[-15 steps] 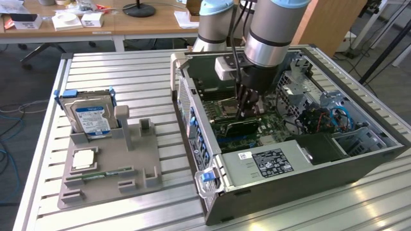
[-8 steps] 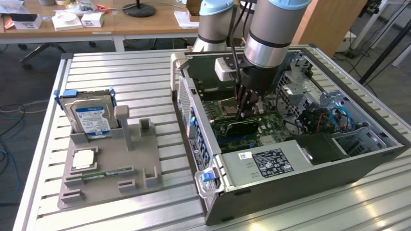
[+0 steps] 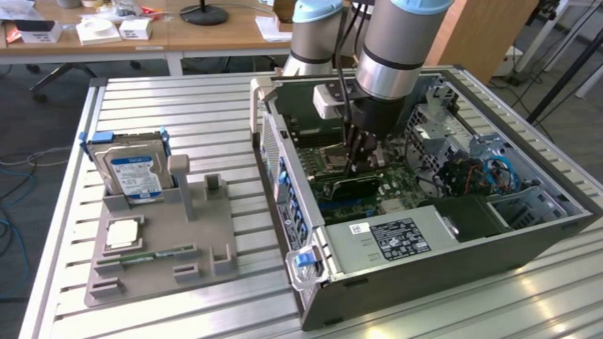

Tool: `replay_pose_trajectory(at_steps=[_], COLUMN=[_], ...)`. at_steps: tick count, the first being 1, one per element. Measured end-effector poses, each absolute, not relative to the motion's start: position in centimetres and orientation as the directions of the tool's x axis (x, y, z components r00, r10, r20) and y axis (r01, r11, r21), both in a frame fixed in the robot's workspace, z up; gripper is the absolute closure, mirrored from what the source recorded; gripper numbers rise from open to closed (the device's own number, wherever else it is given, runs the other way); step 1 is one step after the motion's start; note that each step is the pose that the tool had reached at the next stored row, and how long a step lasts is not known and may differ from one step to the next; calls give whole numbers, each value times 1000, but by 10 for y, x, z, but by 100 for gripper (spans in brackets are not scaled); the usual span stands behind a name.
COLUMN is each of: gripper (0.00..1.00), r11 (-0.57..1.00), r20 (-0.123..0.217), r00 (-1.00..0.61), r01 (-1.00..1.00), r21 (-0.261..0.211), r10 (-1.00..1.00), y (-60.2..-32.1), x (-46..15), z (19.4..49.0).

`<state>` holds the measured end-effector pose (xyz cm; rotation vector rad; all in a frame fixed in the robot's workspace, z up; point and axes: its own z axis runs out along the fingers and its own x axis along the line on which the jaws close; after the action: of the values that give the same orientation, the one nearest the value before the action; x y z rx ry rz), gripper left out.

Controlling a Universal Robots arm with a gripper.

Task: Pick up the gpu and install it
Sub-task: 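Press down on the gpu until it lock into place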

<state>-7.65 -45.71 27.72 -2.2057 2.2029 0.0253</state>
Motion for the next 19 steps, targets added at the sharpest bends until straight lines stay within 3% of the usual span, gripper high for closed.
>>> replay_pose_trajectory(at_steps=[19], gripper=[90], r11=[-1], r20=[-28], r00=[1], r01=[-1000], r21=[-5], r10=[-1000], y=[-457], x=[-77], z=[271])
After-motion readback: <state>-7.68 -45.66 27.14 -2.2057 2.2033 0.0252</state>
